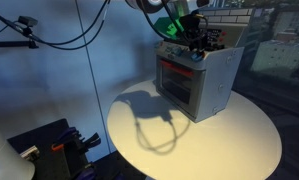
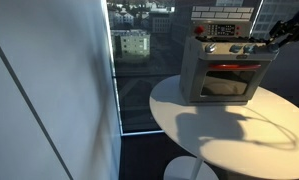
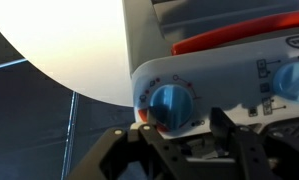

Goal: Turn the far right switch to the right

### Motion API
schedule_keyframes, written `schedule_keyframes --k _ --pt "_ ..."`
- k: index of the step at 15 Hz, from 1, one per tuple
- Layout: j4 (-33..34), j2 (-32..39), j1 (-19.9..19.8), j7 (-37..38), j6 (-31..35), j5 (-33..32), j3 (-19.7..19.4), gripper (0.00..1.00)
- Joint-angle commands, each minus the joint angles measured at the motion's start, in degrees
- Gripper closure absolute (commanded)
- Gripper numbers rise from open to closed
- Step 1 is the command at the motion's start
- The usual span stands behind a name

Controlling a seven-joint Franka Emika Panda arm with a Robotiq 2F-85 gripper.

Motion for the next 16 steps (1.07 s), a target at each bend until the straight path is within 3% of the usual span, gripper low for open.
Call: schedule_keyframes --k 1,3,7,8,11,12,16 --pt "1.5 0.8 -0.5 -0.6 -0.1 0.8 0.2 0.56" --pt "1.4 0.8 -0.5 -0.2 -0.1 0.5 0.1 0.59" --pt "1.4 0.6 -0.7 0.4 -0.1 0.2 -0.2 0.75" --pt "1.3 0.6 -0.6 0.6 -0.1 0.0 -0.3 0.74" --pt "1.3 0.4 -0.6 1.0 -0.1 -0.3 -0.5 0.83" --pt "1.3 0.3 -0.5 1.3 -0.1 -0.5 -0.5 0.95" --pt "1.2 0.3 -0.4 2.2 0.0 -1.2 -0.8 0.93"
